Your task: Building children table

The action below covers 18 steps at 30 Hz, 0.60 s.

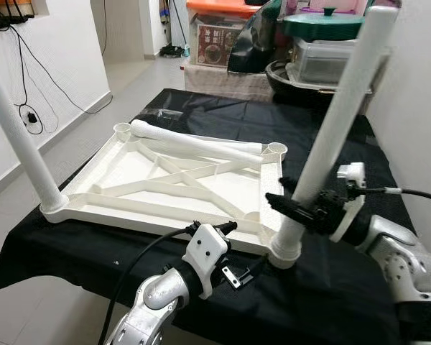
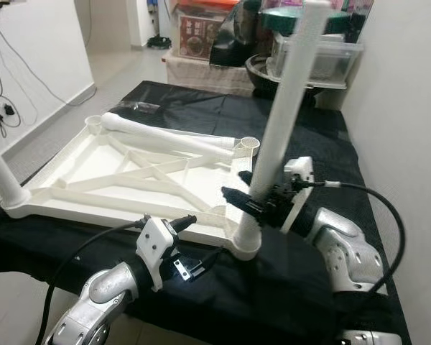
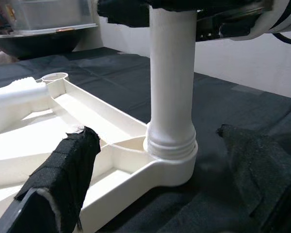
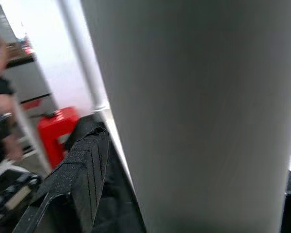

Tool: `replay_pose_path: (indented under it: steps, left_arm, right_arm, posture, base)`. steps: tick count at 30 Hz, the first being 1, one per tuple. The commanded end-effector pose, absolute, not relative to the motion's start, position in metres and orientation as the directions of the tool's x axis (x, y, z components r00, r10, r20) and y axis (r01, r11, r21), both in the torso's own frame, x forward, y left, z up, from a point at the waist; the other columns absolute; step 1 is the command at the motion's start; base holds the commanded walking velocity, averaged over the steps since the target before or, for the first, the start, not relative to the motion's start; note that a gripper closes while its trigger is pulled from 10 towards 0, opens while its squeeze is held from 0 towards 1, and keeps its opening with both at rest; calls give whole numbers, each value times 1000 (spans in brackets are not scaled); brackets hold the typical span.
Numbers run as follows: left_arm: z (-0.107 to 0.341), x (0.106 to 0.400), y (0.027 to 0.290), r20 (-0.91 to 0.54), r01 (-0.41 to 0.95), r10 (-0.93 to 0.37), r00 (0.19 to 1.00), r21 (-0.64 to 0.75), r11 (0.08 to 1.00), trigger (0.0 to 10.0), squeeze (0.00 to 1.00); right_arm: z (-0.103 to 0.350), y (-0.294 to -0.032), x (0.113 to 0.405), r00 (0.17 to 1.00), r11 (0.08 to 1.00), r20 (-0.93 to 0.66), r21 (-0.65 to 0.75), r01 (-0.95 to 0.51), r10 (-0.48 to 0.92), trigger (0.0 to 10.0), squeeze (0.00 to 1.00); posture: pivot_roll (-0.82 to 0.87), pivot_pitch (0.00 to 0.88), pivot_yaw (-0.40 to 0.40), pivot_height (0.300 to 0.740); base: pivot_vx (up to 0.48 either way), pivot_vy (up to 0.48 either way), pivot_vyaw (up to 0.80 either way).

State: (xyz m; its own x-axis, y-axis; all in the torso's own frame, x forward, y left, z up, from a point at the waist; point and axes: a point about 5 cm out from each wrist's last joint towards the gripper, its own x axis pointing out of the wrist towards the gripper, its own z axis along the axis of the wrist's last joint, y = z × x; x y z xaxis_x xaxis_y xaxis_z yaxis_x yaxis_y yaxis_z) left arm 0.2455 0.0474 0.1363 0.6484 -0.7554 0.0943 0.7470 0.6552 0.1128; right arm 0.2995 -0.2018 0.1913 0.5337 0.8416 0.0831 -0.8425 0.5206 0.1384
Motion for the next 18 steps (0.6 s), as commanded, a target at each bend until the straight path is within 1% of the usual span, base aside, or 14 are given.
replay_pose_path:
  steps: [1, 2, 4, 5, 6, 7, 8, 10, 11, 12, 14, 16, 17, 18]
  left_arm:
    - [134, 245, 48, 91, 747, -757, 648, 120, 654, 10000, 0]
    - [134, 244, 48, 90, 748, -757, 647, 120, 653, 10000, 0]
    - [133, 244, 48, 89, 748, -758, 646, 119, 652, 10000, 0]
    - [133, 244, 48, 87, 749, -759, 646, 118, 652, 10000, 0]
    - [133, 244, 48, 87, 749, -759, 646, 118, 652, 10000, 0]
    - [132, 243, 48, 86, 750, -759, 645, 117, 651, 10000, 0]
    - [132, 243, 48, 86, 750, -759, 645, 117, 651, 10000, 0]
    - [132, 243, 48, 85, 751, -760, 644, 114, 650, 10000, 0]
    - [132, 243, 48, 85, 752, -760, 644, 114, 650, 10000, 0]
    - [132, 243, 48, 85, 752, -760, 644, 114, 650, 10000, 0]
    - [132, 243, 48, 84, 752, -761, 644, 113, 649, 10000, 0]
    - [132, 243, 48, 84, 752, -761, 644, 113, 649, 10000, 0]
    - [132, 243, 48, 84, 752, -761, 643, 114, 649, 10000, 0]
    - [132, 243, 48, 84, 752, -761, 643, 114, 649, 10000, 0]
  right_arm:
    - [195, -194, 301, 480, 470, 84, 113, -875, 873, 10000, 0]
    - [196, -191, 302, 466, 456, 81, 116, -882, 881, 0, 0]
    - [196, -189, 304, 478, 469, 77, 107, -877, 875, 0, 0]
    - [194, -188, 307, 517, 510, 62, 94, -855, 854, 0, 0]
    - [194, -188, 307, 517, 510, 62, 94, -855, 854, 0, 0]
    - [192, -188, 309, 552, 548, 55, 77, -833, 832, 0, 0]
    - [192, -188, 309, 552, 548, 55, 77, -833, 832, 0, 0]
    - [184, -194, 316, 698, 695, 46, 64, -716, 714, 0, 0]
    - [179, -201, 321, 793, 789, 44, 82, -609, 607, 0, 0]
    - [179, -201, 321, 793, 789, 44, 82, -609, 607, 0, 0]
    - [174, -214, 327, 910, 905, 35, 99, -414, 412, 0, 0]
    - [174, -214, 327, 910, 905, 35, 99, -414, 412, 0, 0]
    - [172, -220, 328, 940, 935, 34, 101, -341, 339, 0, 0]
    - [172, -220, 328, 940, 935, 34, 101, -341, 339, 0, 0]
  posture:
    - [98, 0, -62, 740]
    - [98, 0, -63, 740]
    - [98, 0, -65, 740]
    - [98, 0, -65, 740]
    - [98, 0, -65, 740]
    - [94, 0, -64, 740]
    - [94, 0, -64, 740]
    - [94, 0, -67, 740]
    - [94, 0, -67, 740]
    - [94, 0, -67, 740]
    - [88, 0, -61, 740]
    - [88, 0, -61, 740]
    - [88, 0, -61, 740]
    - [88, 0, -61, 740]
  base:
    - [0, 0, 0]
    - [0, 0, 0]
    - [0, 0, 0]
    - [0, 0, 0]
    - [0, 0, 0]
    - [0, 0, 0]
    - [0, 0, 0]
    - [0, 0, 0]
    - [0, 0, 0]
    - [0, 0, 0]
    - [0, 0, 0]
    - [0, 0, 0]
    - [0, 0, 0]
    - [0, 0, 0]
